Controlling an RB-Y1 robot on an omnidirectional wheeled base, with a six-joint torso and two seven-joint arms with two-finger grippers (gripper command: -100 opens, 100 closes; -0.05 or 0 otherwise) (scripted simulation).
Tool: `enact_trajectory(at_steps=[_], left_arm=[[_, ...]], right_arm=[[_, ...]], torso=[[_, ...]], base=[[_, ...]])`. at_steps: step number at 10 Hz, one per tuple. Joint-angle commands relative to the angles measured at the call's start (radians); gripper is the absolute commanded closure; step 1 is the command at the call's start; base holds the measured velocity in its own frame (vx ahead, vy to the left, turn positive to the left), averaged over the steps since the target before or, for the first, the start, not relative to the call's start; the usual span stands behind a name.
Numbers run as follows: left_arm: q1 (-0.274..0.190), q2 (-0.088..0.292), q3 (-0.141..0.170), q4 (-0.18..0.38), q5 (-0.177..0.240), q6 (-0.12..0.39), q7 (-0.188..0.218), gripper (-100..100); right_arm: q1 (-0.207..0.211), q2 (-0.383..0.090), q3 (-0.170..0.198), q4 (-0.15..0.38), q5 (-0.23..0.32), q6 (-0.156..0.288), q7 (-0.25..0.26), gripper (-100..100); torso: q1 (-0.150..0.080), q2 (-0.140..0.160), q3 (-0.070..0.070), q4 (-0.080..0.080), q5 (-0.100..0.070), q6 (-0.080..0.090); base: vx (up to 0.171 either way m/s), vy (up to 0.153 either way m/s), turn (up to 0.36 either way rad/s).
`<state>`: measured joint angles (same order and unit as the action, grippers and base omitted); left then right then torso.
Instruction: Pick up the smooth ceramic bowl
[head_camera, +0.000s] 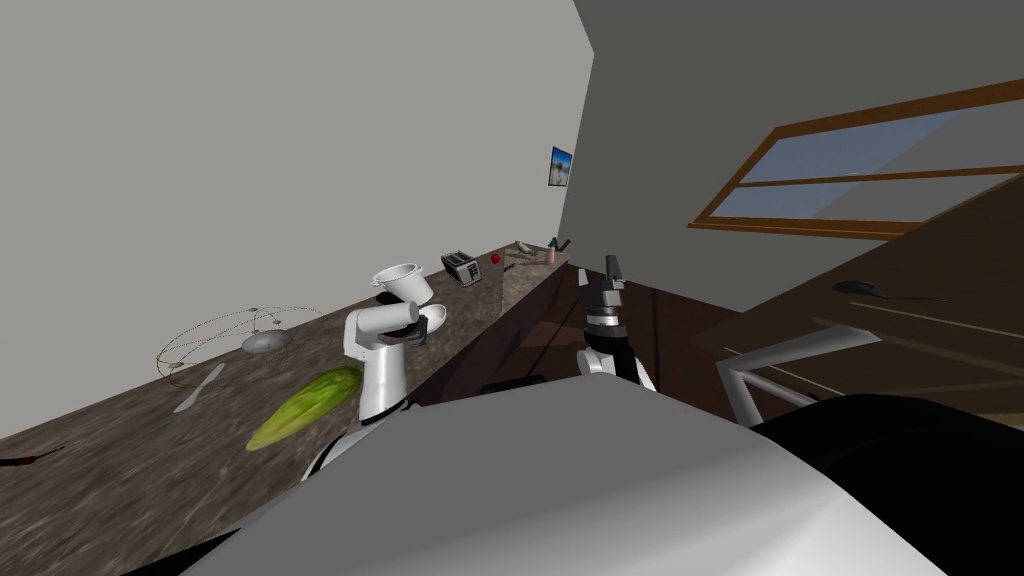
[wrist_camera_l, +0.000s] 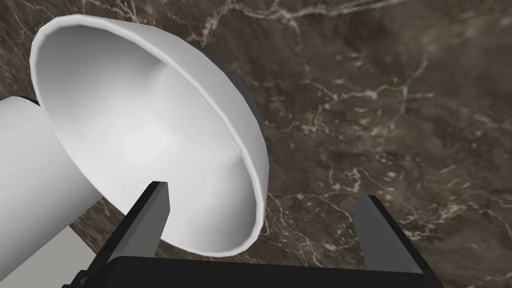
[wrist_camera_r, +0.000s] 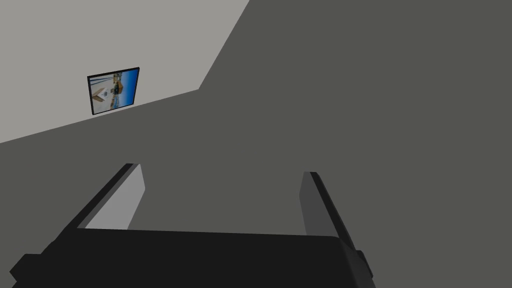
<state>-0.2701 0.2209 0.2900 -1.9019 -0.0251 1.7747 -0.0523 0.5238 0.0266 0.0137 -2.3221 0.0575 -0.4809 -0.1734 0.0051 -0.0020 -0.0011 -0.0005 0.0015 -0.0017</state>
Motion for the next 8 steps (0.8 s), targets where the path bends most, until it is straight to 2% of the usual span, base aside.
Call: enact_trajectory(at_steps=[1,2,5,6,7,8], left_arm=[[0.0,0.0,0.0,0.0,0.0,0.0,0.0,0],[0.003,-0.002,-0.004,0.03,-0.001,-0.035,0.002,-100],[0.006,-0.004,-0.008,0.068,-0.003,-0.078,0.005,-100],[0.005,-0.002,-0.007,0.057,-0.002,-0.064,0.004,-100],[0.005,-0.002,-0.007,0.059,-0.002,-0.067,0.004,100],[0.005,-0.002,-0.007,0.059,-0.002,-0.067,0.004,100]], right_arm=[[0.0,0.0,0.0,0.0,0.0,0.0,0.0,0],[0.0,0.0,0.0,0.0,0.0,0.0,0.0,0],[0.0,0.0,0.0,0.0,0.0,0.0,0.0,0],[0.0,0.0,0.0,0.0,0.0,0.0,0.0,0],[0.0,0.0,0.0,0.0,0.0,0.0,0.0,0],[0.0,0.0,0.0,0.0,0.0,0.0,0.0,0]], torso=[[0.0,0.0,0.0,0.0,0.0,0.0],[-0.003,0.001,0.001,0.0,-0.001,0.0],[-0.004,0.001,0.001,0.0,-0.001,0.0],[-0.004,0.001,0.001,0.0,-0.001,0.0],[-0.004,0.001,0.001,0.0,-0.001,0.0],[-0.005,0.002,0.001,0.0,-0.001,0.0]], base=[[0.004,0.007,0.001],[0.008,0.003,0.009],[0.004,0.001,0.005],[0.0,0.0,0.0],[0.0,0.0,0.0],[0.0,0.0,0.0]])
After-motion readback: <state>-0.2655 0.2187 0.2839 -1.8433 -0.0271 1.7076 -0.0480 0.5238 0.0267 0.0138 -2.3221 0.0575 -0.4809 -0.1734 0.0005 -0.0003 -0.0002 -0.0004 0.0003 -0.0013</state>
